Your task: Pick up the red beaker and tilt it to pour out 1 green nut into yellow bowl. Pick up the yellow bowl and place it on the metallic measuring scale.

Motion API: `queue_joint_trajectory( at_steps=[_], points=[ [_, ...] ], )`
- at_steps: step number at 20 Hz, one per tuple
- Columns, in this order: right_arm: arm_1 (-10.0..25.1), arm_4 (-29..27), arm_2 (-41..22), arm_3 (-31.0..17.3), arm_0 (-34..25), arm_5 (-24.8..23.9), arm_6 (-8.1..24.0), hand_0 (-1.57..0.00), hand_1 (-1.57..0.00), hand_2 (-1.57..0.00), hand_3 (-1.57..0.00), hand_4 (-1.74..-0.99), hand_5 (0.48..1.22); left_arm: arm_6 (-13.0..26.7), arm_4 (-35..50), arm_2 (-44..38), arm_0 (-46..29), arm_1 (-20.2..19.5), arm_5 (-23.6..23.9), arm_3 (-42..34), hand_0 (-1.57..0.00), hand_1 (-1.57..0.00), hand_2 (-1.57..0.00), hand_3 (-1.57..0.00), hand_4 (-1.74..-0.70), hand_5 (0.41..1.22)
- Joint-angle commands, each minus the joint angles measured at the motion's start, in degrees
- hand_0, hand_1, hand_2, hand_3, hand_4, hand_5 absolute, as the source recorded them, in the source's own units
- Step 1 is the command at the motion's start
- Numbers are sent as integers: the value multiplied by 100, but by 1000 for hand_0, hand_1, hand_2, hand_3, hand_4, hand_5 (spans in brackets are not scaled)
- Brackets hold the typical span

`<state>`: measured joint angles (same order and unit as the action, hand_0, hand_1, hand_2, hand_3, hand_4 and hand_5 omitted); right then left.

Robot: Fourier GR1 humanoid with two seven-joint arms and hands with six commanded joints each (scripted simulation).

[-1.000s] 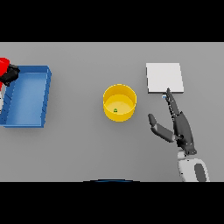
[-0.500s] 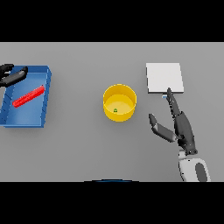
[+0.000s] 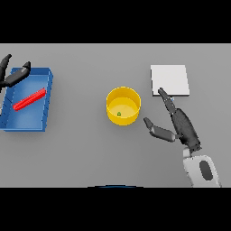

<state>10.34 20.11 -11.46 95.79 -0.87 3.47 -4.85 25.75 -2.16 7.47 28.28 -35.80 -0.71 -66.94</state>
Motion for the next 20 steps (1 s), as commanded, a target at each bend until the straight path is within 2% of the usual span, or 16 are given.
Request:
queue_joint_trajectory(
  at_steps=[1,2,4,8,14,17,20],
  points=[
    [191,271,-128,-78,-134,99,72,1,1,1,1,-1103,662,18,-18,23,23,59,43,5,-20,-18,-17,-18,-798,661],
    [407,590,-251,-95,-359,175,215,1,1,1,1,-1122,649,-8,-9,4,-23,40,58,-29,-16,-15,-14,-14,-799,666],
    [692,1073,-506,-268,-757,311,191,1,1,1,1,-1132,631,36,5,27,-10,80,31,-13,-10,-9,-8,-9,-802,678],
    [1116,1824,-1096,-634,-1594,789,-16,1,1,1,1,-1152,632,110,81,11,-29,120,26,-127,-3,-3,-3,-3,-811,688],
    [1337,2449,-1791,-1326,-2518,1333,-495,1,1,1,1,-1156,642,37,88,-10,-157,15,-41,-187,0,0,0,0,-805,692],
    [1288,2626,-2055,-1717,-2835,1470,-708,1,1,1,1,-1156,642,57,122,-31,-141,58,-26,-176,0,0,0,0,-808,695],
    [1179,2746,-2291,-2136,-3169,1719,-751,1,1,1,1,-1157,652,28,69,-25,-58,75,-5,-63,1,1,1,1,-809,693]
  ],
)
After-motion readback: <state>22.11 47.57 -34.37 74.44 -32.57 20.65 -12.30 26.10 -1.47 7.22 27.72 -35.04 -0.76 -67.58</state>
